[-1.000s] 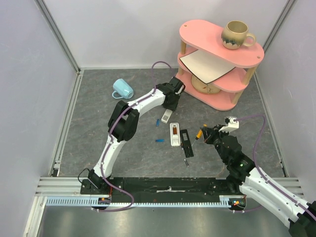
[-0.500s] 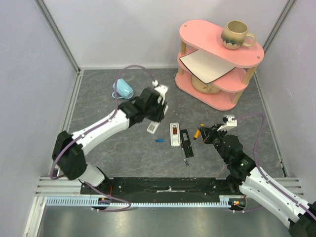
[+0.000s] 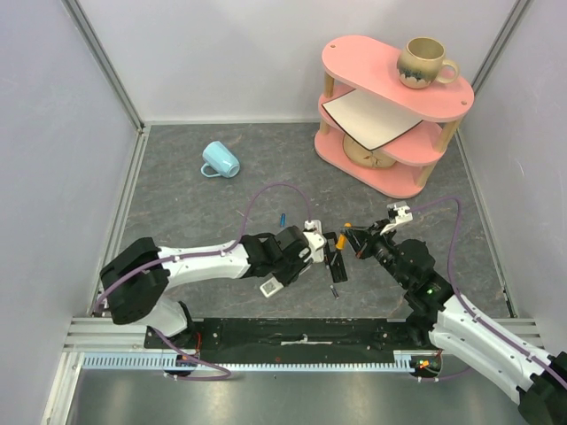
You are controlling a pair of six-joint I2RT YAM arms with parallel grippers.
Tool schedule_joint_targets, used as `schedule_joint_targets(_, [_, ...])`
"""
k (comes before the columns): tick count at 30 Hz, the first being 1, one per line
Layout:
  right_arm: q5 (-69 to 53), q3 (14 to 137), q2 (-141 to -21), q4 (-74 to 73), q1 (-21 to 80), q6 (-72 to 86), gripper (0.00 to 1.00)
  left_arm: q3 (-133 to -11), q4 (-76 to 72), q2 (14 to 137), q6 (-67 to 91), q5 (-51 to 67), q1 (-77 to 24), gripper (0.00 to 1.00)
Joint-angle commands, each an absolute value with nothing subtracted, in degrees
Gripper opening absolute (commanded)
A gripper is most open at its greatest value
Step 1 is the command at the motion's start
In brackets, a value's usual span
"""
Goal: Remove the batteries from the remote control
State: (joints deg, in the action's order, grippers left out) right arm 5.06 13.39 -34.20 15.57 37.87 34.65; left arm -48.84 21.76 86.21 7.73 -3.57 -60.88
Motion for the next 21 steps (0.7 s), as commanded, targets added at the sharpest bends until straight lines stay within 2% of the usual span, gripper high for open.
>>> schedule_joint_targets(1, [3.4,13.5,-32.7,17.4,37.8,33.0,0.00,-50.1,13.4,88.4,2.2,1.0,-62.9,0.06])
schedule_joint_targets(7, [3.8,12.8,-31.1,16.2,37.9,33.1,0.00,-50.4,11.4,92.1,1.2,2.6,-64.8,0.25])
schedule_joint_targets(8, [3.7,12.7,-30.9,16.1,37.9,33.1,0.00,-50.2,10.9,92.1,1.5,2.5,-64.9,0.34])
schedule_joint_targets(12, [3.5,12.7,-30.4,15.6,37.9,33.0,0.00,-48.0,9.7,89.7,3.0,1.1,-65.0,0.57])
schedule_joint_targets(15, [3.4,13.0,-31.9,15.9,37.9,33.5,0.00,-45.9,9.1,87.3,4.4,0.2,-65.0,0.65])
schedule_joint_targets(21, [2.4,12.5,-36.6,20.8,39.3,34.8,0.00,-41.5,9.1,84.7,8.4,0.2,-65.0,0.67])
